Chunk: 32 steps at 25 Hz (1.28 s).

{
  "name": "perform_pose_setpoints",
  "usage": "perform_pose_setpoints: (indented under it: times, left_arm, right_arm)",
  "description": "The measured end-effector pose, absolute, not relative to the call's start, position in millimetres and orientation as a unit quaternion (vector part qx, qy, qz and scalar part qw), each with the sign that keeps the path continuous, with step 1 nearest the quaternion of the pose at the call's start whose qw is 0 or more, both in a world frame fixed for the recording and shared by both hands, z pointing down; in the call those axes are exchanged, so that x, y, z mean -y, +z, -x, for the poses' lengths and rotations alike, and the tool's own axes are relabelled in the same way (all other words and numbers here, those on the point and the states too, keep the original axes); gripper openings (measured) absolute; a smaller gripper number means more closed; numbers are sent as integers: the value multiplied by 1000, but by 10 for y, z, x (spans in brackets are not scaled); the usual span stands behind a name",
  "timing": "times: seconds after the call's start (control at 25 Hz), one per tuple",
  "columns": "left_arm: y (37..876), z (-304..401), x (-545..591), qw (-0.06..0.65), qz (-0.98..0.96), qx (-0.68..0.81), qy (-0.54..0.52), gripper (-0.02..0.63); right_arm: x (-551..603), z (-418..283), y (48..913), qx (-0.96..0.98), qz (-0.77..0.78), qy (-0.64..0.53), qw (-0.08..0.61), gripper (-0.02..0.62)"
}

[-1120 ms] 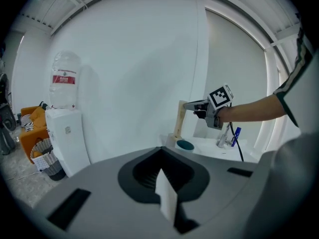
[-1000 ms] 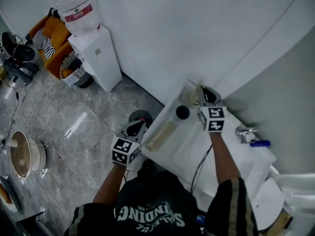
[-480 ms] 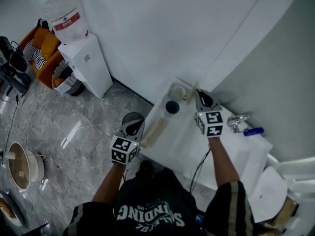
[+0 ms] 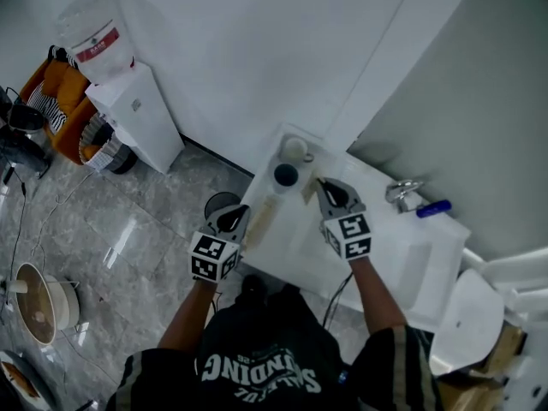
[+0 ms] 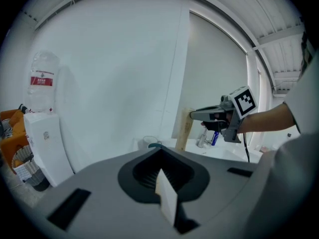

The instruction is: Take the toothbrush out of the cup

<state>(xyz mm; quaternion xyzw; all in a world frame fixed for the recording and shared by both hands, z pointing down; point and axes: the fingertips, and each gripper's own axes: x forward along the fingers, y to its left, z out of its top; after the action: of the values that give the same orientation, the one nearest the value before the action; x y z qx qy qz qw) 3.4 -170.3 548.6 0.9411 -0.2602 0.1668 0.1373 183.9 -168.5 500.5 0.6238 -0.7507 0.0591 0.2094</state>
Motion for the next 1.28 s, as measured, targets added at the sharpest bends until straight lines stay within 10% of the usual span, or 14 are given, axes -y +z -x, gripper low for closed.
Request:
perform_pose_setpoints:
  times: [0.88, 1.28]
  left_arm:
    - [5649, 21, 1731, 154, -935, 264, 180, -2]
    - [5740, 189, 1829, 163, -925, 286, 191, -2]
  right_arm:
    - [1044, -892, 5816, 831, -386, 400, -4, -3]
    - [1187, -1050, 6556, 805, -409, 420, 92, -3]
